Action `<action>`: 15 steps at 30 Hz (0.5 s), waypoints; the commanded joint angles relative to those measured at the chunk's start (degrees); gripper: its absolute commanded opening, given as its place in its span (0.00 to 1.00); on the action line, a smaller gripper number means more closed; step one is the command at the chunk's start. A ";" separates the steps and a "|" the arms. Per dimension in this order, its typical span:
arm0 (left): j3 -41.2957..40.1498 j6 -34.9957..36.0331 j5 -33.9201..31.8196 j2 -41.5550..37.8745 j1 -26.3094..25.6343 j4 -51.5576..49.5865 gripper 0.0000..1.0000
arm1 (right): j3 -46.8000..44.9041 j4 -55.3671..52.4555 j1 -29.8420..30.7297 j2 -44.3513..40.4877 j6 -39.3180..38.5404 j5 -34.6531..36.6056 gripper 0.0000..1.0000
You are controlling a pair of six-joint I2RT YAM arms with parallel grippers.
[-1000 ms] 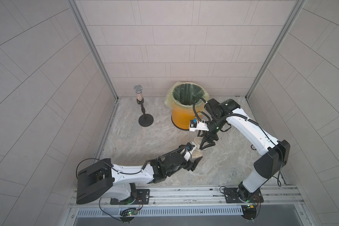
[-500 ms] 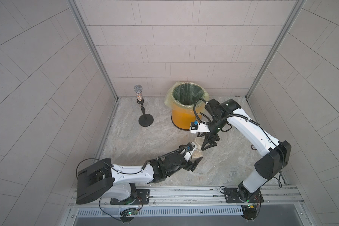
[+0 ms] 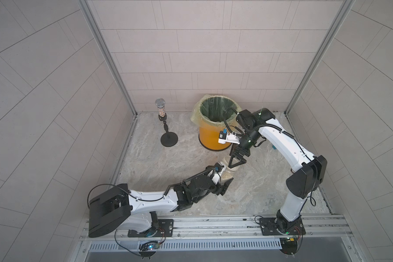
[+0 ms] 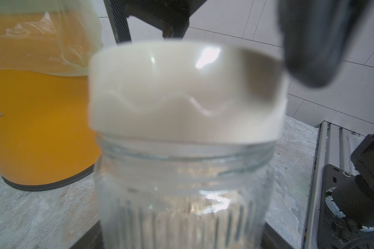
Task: Empty expired oatmeal from jars
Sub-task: Open the lid of the jar.
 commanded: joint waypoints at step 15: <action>2.45 -0.28 -1.63 -2.19 0.15 4.62 0.00 | -1.75 -0.89 0.22 0.22 8.32 1.05 0.97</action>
